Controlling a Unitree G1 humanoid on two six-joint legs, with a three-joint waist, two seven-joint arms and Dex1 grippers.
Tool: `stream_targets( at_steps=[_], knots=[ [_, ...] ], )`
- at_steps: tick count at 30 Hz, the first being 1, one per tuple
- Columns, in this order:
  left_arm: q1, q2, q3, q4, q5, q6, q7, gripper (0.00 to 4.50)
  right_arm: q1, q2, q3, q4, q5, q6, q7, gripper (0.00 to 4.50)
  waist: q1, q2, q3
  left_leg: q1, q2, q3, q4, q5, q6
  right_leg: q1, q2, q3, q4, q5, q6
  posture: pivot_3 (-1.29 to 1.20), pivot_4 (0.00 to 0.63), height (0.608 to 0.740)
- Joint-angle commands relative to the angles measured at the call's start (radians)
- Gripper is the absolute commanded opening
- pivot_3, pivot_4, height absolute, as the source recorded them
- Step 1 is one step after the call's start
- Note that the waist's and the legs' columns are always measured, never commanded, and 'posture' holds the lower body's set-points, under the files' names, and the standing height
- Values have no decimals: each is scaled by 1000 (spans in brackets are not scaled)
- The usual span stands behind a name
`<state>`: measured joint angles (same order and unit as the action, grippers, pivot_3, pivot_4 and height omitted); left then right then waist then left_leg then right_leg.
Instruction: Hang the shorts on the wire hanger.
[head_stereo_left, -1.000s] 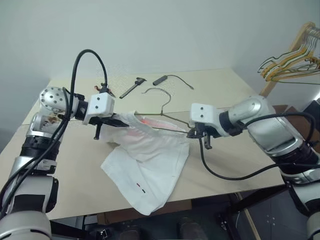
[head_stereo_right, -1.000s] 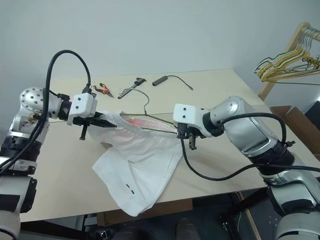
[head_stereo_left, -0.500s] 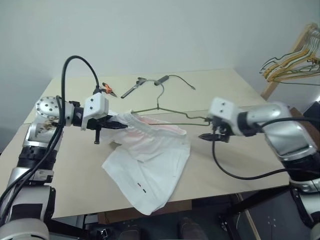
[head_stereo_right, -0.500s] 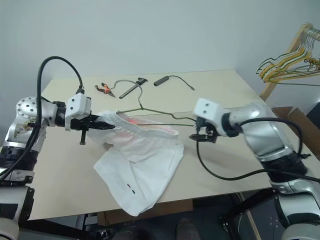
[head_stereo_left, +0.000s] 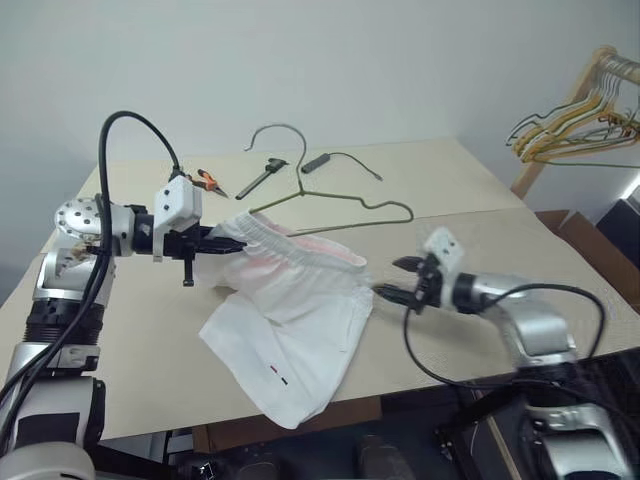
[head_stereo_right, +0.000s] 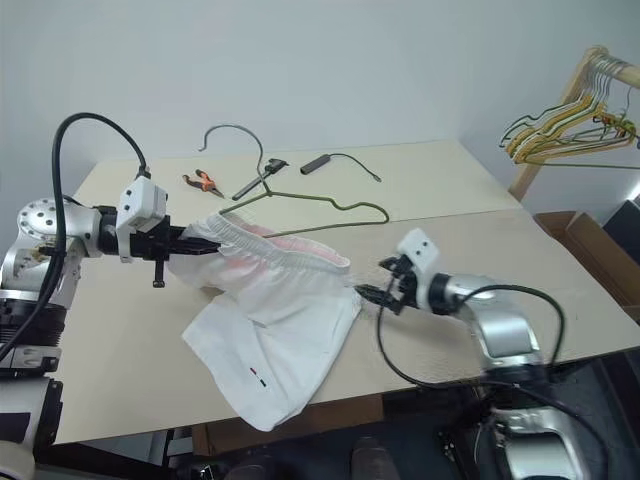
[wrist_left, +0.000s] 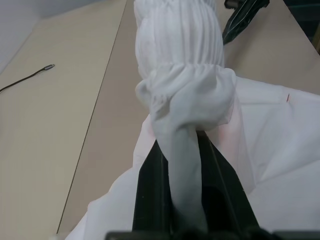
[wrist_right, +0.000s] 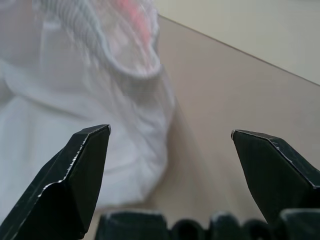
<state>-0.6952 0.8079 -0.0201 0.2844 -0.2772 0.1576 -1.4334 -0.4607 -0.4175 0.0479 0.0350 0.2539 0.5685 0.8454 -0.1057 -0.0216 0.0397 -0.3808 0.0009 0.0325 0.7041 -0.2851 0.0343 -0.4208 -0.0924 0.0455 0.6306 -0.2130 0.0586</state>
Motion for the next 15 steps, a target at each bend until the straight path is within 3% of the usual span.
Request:
stream_targets(
  at_steps=[1,5,12,14,15],
  knots=[
    [-10,16,31,-47,-26,15,15,0,-46,54,31,25,13,-33,-14,4116,2,0,0,-1,0,0,0,0,0,0,0,0,0,0,0,-58,0,740],
    [4,25,39,-66,-27,23,24,0,-59,61,73,75,-23,-61,-15,2910,11,0,0,-3,0,-1,0,0,0,-1,-1,-2,1,0,0,-43,0,740],
    [46,33,66,-93,-40,29,44,0,-58,12,22,102,18,-58,5,481,10,0,0,-4,-1,-1,0,0,0,-1,-1,-2,0,1,1,-39,0,740],
    [67,38,73,-105,-46,28,42,0,-62,-5,12,112,16,-56,3,12,10,0,0,-3,-1,-1,0,0,0,-1,-1,-2,0,0,1,-41,0,740],
    [87,51,71,-114,-48,20,21,0,-66,-17,1,120,16,-56,-1,12,10,0,0,-3,-1,-1,0,0,0,0,-1,-2,0,0,1,-41,0,740]
  ],
)
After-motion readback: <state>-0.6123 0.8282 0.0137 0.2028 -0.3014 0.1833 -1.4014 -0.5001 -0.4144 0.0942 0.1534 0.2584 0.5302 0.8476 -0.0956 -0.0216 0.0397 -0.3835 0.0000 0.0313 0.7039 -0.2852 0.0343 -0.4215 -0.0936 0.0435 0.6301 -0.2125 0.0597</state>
